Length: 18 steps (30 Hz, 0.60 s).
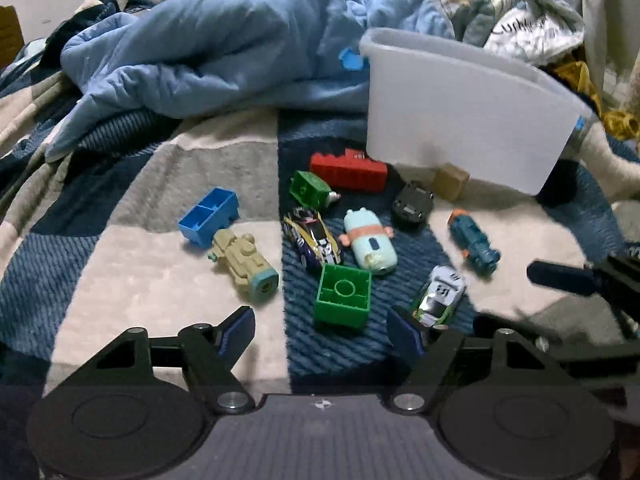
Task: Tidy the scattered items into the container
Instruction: 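Move both tools back to the toys and grasp the green Lego brick with the left tool, then grasp the white green-striped toy car with the right tool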
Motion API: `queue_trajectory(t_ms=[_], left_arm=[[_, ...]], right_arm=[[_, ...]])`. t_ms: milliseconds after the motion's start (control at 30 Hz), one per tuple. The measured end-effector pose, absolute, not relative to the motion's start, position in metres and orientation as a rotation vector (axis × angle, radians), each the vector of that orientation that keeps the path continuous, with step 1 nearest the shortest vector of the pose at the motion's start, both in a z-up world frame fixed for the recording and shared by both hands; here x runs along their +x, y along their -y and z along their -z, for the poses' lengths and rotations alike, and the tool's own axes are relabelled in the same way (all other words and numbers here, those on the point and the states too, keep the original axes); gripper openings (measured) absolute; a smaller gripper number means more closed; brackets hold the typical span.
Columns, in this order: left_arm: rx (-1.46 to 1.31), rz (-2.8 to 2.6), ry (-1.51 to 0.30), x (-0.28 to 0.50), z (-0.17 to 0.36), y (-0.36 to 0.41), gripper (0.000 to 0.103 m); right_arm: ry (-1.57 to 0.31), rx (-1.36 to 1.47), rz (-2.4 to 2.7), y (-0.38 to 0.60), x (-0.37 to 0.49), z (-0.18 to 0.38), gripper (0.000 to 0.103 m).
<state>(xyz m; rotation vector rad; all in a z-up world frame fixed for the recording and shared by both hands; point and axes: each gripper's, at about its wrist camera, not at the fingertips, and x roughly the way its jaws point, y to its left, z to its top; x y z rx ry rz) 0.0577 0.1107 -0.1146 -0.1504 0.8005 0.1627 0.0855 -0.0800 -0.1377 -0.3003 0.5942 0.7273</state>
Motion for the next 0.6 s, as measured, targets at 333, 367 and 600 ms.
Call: queue_trajectory(t_ms=[333, 367, 600], left_arm=[[-0.171, -0.093, -0.819, 0.078, 0.125, -0.112, 0.034], [-0.181, -0.089, -0.816, 0.075, 0.124, -0.114, 0.034], [-0.16, -0.077, -0.828, 0.065, 0.123, -0.12, 0.034]], right_arm=[[-0.616, -0.274, -0.706, 0.067, 0.077, 0.155, 0.059], [-0.615, -0.263, -0.7, 0.066, 0.077, 0.155, 0.059], [-0.649, -0.194, -0.653, 0.046, 0.076, 0.163, 0.062]])
